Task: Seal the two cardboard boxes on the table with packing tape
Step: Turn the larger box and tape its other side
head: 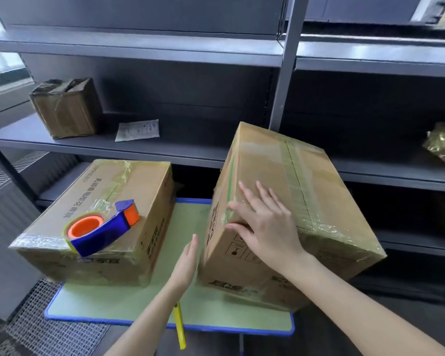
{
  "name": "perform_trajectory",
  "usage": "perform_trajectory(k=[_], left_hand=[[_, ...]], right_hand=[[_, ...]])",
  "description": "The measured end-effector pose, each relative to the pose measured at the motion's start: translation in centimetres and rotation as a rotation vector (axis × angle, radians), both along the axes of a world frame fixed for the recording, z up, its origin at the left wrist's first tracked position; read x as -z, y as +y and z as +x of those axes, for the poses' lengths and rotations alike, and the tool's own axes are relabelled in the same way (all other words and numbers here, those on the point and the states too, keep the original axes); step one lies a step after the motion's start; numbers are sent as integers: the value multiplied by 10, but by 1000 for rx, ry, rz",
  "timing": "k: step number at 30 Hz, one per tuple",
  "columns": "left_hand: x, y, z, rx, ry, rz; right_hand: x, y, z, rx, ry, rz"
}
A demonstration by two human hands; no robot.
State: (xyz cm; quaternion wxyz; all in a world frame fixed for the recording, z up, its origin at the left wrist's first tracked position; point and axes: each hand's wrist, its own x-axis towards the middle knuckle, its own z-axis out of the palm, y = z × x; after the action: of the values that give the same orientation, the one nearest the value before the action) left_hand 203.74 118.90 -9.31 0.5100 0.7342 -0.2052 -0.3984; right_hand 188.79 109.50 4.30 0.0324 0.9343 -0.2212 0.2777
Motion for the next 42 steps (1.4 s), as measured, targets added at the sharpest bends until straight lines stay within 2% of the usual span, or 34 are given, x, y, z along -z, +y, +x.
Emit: perform_trajectory(k=[3,7,12,16,23,27,33,37,39,42], left_hand=[[12,-14,-1,-21,195,125],[16,-19,-3,5,205,171],[9,-20,2,-33,129,170],[-20,-16,13,-84,-56,119],[-83,11,35,-141,-507,199],[-93,20,25,-136,-681,214],[-85,18,16,-90,-867,210],[-77,13,12,-49,-913,91],[-73,14,11,-51,-876,-1],[-64,27,16,-62,-626,-140]], right_hand=[[1,-4,-5,-15,-27,3],[2,-3,-5,-22,-37,-17],[-10,-4,-9,-14,-87,-4],[-30,-5,-15,21,-227,21],[-18,-4,-48,-30,-563,384],[12,-7,-71,-21,-647,533],[49,-14,-107,124,-436,658],[58,-18,-122,181,-268,759],[58,-19,-124,211,-159,790],[53,-20,-115,293,85,699]])
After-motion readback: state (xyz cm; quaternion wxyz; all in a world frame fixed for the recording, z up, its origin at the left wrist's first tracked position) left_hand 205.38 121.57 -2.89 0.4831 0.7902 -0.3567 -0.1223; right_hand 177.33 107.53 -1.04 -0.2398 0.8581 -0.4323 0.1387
